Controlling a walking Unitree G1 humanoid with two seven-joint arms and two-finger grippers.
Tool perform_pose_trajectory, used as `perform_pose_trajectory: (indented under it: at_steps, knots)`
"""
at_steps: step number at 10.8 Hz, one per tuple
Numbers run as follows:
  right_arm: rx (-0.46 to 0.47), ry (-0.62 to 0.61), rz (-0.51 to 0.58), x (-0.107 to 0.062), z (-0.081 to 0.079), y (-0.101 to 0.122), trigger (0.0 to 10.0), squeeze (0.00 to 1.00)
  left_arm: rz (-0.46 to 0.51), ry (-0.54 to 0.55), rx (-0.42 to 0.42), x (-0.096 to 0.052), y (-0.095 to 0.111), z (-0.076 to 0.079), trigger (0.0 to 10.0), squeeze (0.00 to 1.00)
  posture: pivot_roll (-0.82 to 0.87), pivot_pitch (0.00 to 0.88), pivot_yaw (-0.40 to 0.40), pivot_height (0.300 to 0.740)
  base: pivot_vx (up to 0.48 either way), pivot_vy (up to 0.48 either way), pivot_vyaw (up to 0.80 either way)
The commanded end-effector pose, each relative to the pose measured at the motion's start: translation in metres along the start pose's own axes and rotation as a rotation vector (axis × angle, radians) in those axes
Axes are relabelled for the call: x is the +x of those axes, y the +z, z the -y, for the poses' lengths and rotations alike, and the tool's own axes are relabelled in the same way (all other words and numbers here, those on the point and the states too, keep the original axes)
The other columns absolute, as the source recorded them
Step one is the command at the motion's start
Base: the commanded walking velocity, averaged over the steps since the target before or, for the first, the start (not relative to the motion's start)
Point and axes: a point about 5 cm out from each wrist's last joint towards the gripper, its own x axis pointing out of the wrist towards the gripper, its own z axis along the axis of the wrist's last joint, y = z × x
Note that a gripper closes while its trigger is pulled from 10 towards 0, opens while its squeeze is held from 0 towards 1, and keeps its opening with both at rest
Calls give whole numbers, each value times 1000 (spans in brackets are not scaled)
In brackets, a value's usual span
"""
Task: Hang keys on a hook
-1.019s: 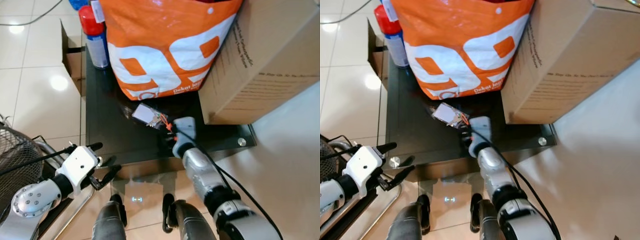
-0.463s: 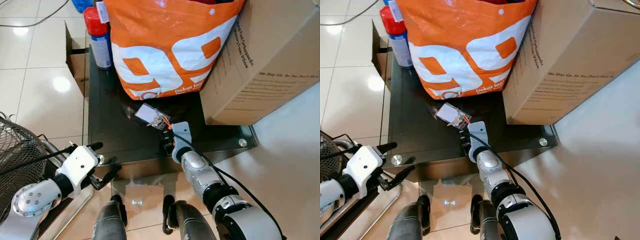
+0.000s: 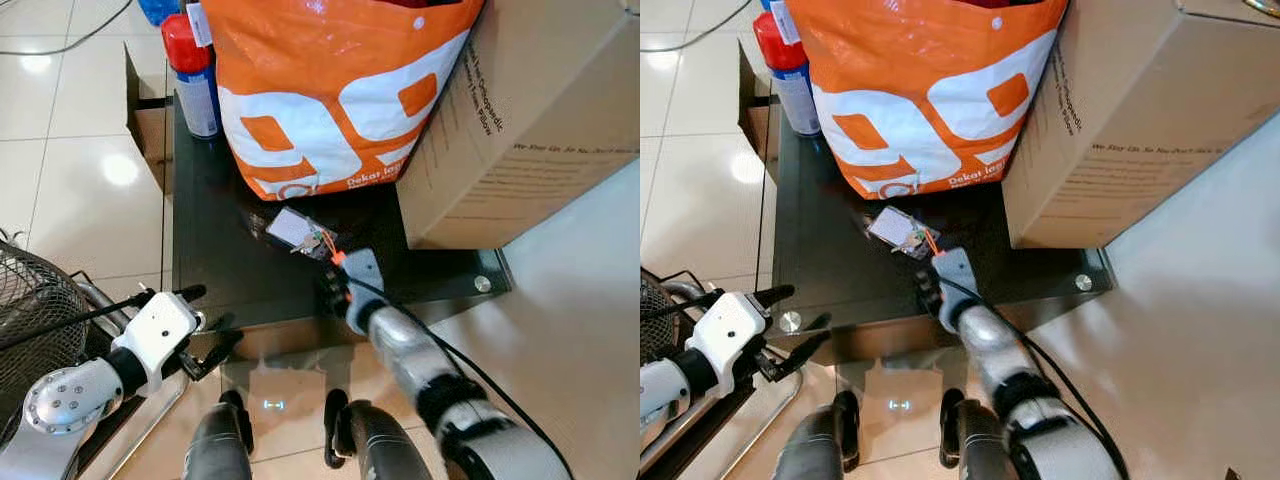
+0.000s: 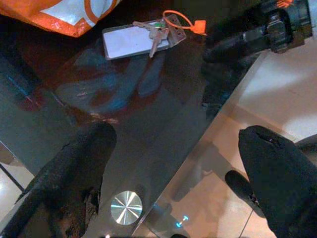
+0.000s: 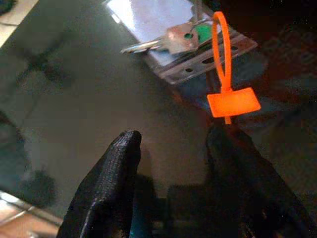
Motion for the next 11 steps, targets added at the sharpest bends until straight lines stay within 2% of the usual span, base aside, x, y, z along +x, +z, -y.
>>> perform_pose_trajectory:
  at_steps: [1,3,4,5,6,7,9,11]
  knots:
    - [33,66,-116,-13,-3,-32,10000,0,-8,-17,-4,1,-2,5,10000,294,232,323,-129,740,0,0,0]
    - [24,100,-57,-17,0,-24,10000,0,-9,-17,-3,1,-2,4,10000,294,231,324,-128,740,0,0,0]
    - [37,96,27,-13,0,-5,10000,0,-8,-17,-2,1,-2,3,10000,290,233,326,-125,740,0,0,0]
    - [94,109,128,-7,-5,18,10000,0,-7,-16,-1,1,-1,2,10000,290,234,327,-126,740,0,0,0]
    - [109,112,151,-6,-6,24,10000,0,-7,-16,-1,1,-1,2,10000,290,234,327,-126,740,0,0,0]
    - [93,75,154,1,-10,30,10000,0,-8,-15,0,2,-1,1,10000,294,236,330,-125,740,0,0,0]
    - [-7,-91,40,10,-8,21,10000,0,-8,-16,1,2,-1,1,10000,294,235,332,-121,740,0,0,0]
    - [-45,-196,-14,14,-8,16,10000,0,-7,-23,1,2,-1,2,10000,290,235,336,-117,740,0,0,0]
